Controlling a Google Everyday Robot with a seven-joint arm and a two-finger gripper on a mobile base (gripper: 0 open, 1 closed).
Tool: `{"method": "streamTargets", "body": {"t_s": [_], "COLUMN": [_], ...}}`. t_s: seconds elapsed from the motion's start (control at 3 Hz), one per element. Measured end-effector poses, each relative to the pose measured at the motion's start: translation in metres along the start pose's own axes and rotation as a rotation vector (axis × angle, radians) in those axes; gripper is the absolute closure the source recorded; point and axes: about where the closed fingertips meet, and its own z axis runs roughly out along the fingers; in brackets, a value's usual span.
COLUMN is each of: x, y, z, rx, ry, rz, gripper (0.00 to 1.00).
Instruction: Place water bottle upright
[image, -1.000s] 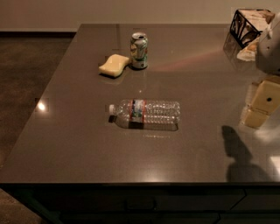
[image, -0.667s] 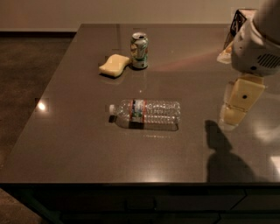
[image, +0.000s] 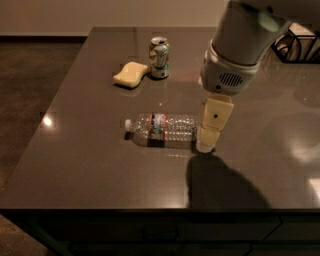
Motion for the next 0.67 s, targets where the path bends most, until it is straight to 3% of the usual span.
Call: {"method": "streamTargets", "body": {"t_s": [0.67], "x": [-0.050], "y": [0.008], "z": [0.047], "rx": [-0.030], "ry": [0.041], "rz": [-0.045], "gripper": [0.00]}}
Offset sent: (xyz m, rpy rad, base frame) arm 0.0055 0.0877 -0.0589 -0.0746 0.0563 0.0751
